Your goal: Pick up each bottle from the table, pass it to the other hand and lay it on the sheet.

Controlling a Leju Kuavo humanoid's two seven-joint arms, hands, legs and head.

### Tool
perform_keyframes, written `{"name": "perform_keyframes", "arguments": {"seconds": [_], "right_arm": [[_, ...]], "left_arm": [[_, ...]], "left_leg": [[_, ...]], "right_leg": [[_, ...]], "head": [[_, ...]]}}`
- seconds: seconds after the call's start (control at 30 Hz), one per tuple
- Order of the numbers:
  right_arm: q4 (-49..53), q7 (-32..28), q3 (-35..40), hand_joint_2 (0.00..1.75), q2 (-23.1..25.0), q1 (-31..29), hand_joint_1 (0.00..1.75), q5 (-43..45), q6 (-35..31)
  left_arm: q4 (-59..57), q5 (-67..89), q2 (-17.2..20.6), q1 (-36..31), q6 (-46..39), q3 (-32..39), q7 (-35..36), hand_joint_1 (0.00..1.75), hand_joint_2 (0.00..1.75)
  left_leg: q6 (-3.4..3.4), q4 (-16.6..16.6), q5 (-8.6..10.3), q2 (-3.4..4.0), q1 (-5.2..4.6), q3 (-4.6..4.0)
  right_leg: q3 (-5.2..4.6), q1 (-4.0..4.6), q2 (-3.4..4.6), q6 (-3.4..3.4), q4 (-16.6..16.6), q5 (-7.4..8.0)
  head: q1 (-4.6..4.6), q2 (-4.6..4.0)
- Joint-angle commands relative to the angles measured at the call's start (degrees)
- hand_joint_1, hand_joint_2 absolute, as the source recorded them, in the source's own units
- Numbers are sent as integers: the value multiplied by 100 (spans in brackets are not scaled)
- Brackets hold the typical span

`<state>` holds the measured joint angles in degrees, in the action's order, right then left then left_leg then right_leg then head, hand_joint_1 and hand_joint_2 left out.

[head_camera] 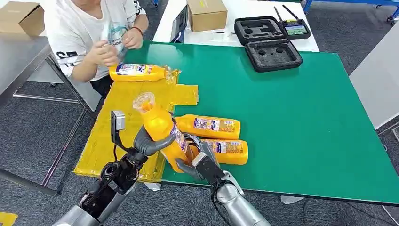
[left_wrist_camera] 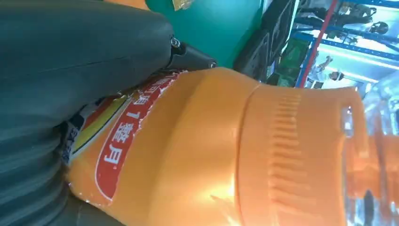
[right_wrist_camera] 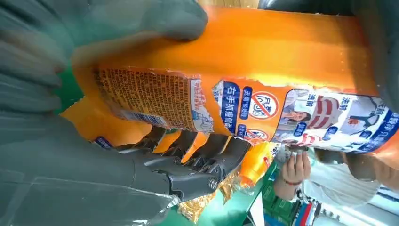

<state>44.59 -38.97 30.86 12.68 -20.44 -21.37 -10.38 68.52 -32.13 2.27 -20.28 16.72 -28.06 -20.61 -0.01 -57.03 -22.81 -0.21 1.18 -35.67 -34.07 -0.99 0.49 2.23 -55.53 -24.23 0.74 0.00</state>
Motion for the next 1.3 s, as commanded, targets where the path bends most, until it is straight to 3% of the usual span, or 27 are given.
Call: {"name": "perform_keyframes", "arguments": {"seconds": [0.03, 0.07, 0.73, 0.77, 1.03, 1.13, 1.17, 1.3], "right_arm": [[-377, 1, 127, 175, 83, -340, 23, -62, -295], [-332, 2, 143, 175, 85, -339, 0, -84, -399], [-238, 9, 142, 175, 94, -323, 0, -67, -535], [-192, -7, 125, 0, 105, -336, 0, -53, -588], [1664, -78, 395, 0, -130, -83, 0, 336, -1161], [2410, -103, 581, 0, -293, 133, 0, 470, -1528], [3013, -103, 750, 0, -416, 330, 0, 705, -1732], [3246, -103, 1009, 0, -536, 540, 0, 928, -2011]], "left_arm": [[2, 172, -57, -136, -419, -64, -102, 175, 175], [93, 297, -38, -92, -585, -20, -206, 175, 175], [210, 502, -31, -46, -865, 54, -336, 175, 175], [246, 663, -23, -56, -1057, 88, -452, 175, 175], [749, 2832, 165, -23, -3637, 799, -1373, 175, 175], [765, 3357, 275, 110, -4190, 1130, -1670, 175, 175], [690, 4105, 322, 136, -5158, 1358, -1764, 175, 175], [688, 4438, 564, 336, -5440, 1874, -1873, 175, 175]], "left_leg": [[7, -5, -12, 0, 0, 21], [5, -3, -7, 1, -1, 12], [5, 0, -9, -1, 0, 20], [5, 0, -7, -1, 0, 14], [3, -3, -5, 3, -1, 3], [4, -3, -9, 7, 0, 9], [4, 1, -4, 5, 0, 4], [5, 4, -12, 8, 1, 22]], "right_leg": [[23, 3, -6, -9, -3, -12], [13, 2, -4, -7, -2, -7], [23, 2, -7, -8, 1, -9], [17, 2, -6, -7, 1, -7], [3, 1, -2, -7, -5, -5], [9, 2, 1, -8, -4, -7], [5, 2, 0, -5, 0, -3], [21, 3, 3, -9, 2, -10]], "head": [[-2, 0], [2, 0], [0, 0], [0, 0], [0, 0], [0, 0], [0, 0], [0, 0]]}}
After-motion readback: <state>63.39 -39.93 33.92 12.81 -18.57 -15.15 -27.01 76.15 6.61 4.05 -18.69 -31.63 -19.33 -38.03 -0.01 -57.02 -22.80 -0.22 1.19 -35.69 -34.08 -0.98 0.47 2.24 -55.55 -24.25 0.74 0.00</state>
